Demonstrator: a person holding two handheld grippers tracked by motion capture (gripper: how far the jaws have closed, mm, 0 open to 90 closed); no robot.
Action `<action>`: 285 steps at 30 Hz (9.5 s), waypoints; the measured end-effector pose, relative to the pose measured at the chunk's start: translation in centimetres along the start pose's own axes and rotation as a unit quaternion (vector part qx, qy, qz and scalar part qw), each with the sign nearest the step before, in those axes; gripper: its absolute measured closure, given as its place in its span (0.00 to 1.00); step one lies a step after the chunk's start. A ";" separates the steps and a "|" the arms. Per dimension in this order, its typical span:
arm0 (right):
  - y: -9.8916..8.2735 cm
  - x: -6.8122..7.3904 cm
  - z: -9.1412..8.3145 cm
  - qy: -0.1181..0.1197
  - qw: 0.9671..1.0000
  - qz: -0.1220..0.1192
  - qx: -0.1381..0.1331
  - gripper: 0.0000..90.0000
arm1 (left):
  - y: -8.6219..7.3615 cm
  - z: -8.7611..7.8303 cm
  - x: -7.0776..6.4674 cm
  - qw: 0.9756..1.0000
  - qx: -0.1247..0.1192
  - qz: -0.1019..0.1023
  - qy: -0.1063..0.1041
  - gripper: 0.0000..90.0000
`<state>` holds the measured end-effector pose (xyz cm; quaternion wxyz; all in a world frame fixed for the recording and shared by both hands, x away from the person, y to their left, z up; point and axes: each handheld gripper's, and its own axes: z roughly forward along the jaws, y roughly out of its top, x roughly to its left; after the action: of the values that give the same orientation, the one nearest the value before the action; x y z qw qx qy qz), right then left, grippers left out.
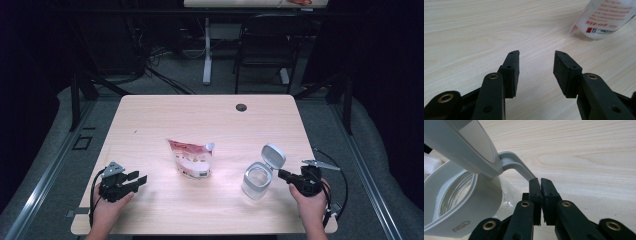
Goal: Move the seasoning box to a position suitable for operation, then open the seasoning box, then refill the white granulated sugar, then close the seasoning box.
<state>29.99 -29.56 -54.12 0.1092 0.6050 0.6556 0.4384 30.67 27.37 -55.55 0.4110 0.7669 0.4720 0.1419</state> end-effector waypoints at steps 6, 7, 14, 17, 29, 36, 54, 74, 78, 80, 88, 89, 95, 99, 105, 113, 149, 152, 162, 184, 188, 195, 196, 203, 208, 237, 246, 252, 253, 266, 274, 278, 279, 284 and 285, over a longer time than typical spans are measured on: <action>-0.1 0.4 0.3 0.001 1.000 -0.016 0.003 0.93 | 0.0 -0.1 0.0 1.000 0.001 0.001 0.001 0.63; -0.1 0.5 0.3 0.000 1.000 -0.016 0.002 0.92 | 0.0 0.0 0.0 1.000 -0.001 0.001 0.000 0.63; 0.0 0.7 0.5 0.005 1.000 -0.030 -0.001 0.89 | 0.0 0.0 -0.1 1.000 0.002 0.002 0.000 0.63; 0.2 0.8 0.6 0.012 0.999 -0.035 -0.005 0.88 | 0.0 0.0 0.0 1.000 0.003 0.004 0.001 0.63; 1.1 1.2 2.3 0.007 0.999 -0.054 0.003 0.89 | 0.0 0.0 0.0 1.000 0.002 0.002 0.002 0.63; 1.3 1.2 2.3 0.007 0.999 -0.051 -0.002 0.87 | 0.1 -0.1 0.0 1.000 0.000 0.002 0.002 0.63; 1.0 2.8 -3.3 -0.021 0.993 -0.111 -0.036 0.76 | 0.4 -1.0 -0.3 1.000 -0.011 0.005 -0.013 0.64; 3.6 6.8 -4.8 0.005 0.984 -0.163 -0.064 0.59 | 6.5 -2.5 -2.3 0.997 -0.032 0.036 -0.066 0.63; 4.0 7.6 -4.4 0.019 0.983 -0.168 -0.068 0.63 | 7.6 -2.6 -2.8 0.996 -0.034 0.050 -0.070 0.65; 4.2 7.9 -4.2 0.023 0.983 -0.173 -0.063 0.65 | 8.1 -2.6 -2.9 0.995 -0.035 0.055 -0.072 0.65; 5.0 10.1 -2.7 0.044 0.976 -0.208 -0.048 0.74 | 9.6 -2.3 -3.5 0.994 -0.036 0.065 -0.084 0.64; 5.0 10.3 -2.5 0.045 0.975 -0.210 -0.047 0.74 | 9.8 -2.2 -3.5 0.993 -0.035 0.065 -0.087 0.64; 5.5 11.4 -1.2 0.053 0.971 -0.229 -0.034 0.75 | 10.8 -1.5 -4.1 0.993 -0.027 0.078 -0.088 0.64; 5.8 11.8 -0.7 0.056 0.970 -0.233 -0.029 0.75 | 11.1 -1.3 -4.1 0.993 -0.028 0.078 -0.089 0.64; 6.4 13.3 0.5 0.075 0.966 -0.247 -0.018 0.78 | 12.0 -1.0 -4.5 0.992 -0.026 0.084 -0.096 0.65; 6.9 14.9 1.8 0.099 0.961 -0.259 -0.006 0.78 | 12.9 -0.6 -5.2 0.990 -0.024 0.096 -0.105 0.66; 7.8 19.4 4.8 0.152 0.948 -0.281 0.000 0.79 | 13.7 -0.1 -6.5 0.987 -0.014 0.132 -0.088 0.95; 7.8 19.4 4.8 0.149 0.948 -0.282 0.000 0.79 | 13.7 -0.2 -6.6 0.987 -0.012 0.136 -0.085 0.98; 7.8 19.3 4.6 0.151 0.948 -0.279 0.004 0.79 | 13.7 -0.5 -6.8 0.986 -0.007 0.139 -0.087 1.00; 7.3 19.1 2.2 0.151 0.941 -0.301 0.012 0.79 | 12.8 -1.8 -8.7 0.983 -0.008 0.147 -0.114 1.00; 7.0 18.9 1.6 0.151 0.940 -0.306 0.017 0.79 | 12.3 -2.0 -9.2 0.982 -0.009 0.149 -0.119 1.00; 6.4 18.4 0.7 0.152 0.940 -0.303 0.020 0.78 | 11.8 -2.2 -10.1 0.979 -0.009 0.156 -0.130 1.00; 6.3 18.3 0.6 0.151 0.941 -0.304 0.019 0.78 | 11.8 -2.3 -10.3 0.979 -0.010 0.157 -0.131 1.00; 5.8 17.9 -0.3 0.150 0.941 -0.304 0.022 0.78 | 11.6 -2.5 -11.4 0.978 -0.006 0.161 -0.135 1.00; 5.4 17.8 -0.9 0.147 0.940 -0.308 0.028 0.78 | 11.2 -2.3 -11.6 0.977 -0.001 0.161 -0.139 1.00; 5.7 17.1 -2.8 0.175 0.931 -0.319 0.026 0.64 | 10.8 -3.0 -10.0 0.977 -0.004 0.135 -0.163 0.72; 6.4 17.3 -3.6 0.166 0.929 -0.329 0.028 0.64 | 10.4 -3.8 -9.7 0.980 -0.017 0.117 -0.158 0.71; 6.7 18.2 -3.6 0.155 0.921 -0.355 0.040 0.65 | 10.1 -4.2 -9.2 0.983 -0.014 0.107 -0.151 0.68; 6.9 18.3 -3.6 0.157 0.920 -0.358 0.040 0.65 | 10.1 -4.3 -9.1 0.983 -0.013 0.105 -0.148 0.67; 8.9 19.4 -3.0 0.156 0.913 -0.372 0.068 0.68 | 10.5 -5.1 -8.1 0.986 0.001 0.103 -0.133 0.64; 10.0 20.5 -2.3 0.149 0.901 -0.397 0.092 0.73 | 11.1 -5.3 -7.8 0.986 0.004 0.104 -0.132 0.64; 10.6 21.8 -1.9 0.148 0.887 -0.422 0.117 0.75 | 11.6 -5.0 -7.9 0.986 0.010 0.108 -0.130 0.62; 10.7 22.0 -1.8 0.151 0.885 -0.423 0.119 0.75 | 11.8 -4.8 -8.0 0.985 0.013 0.110 -0.130 0.62; 11.1 23.3 -1.2 0.150 0.874 -0.443 0.131 0.76 | 12.2 -4.7 -8.3 0.985 0.016 0.113 -0.131 0.60; 11.3 23.7 -1.1 0.149 0.872 -0.448 0.131 0.76 | 12.2 -4.7 -8.4 0.985 0.014 0.114 -0.131 0.60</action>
<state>31.33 -10.28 -36.35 0.1148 0.1829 0.9163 0.3373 30.87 19.98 -41.84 0.4397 0.8332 0.3257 0.0798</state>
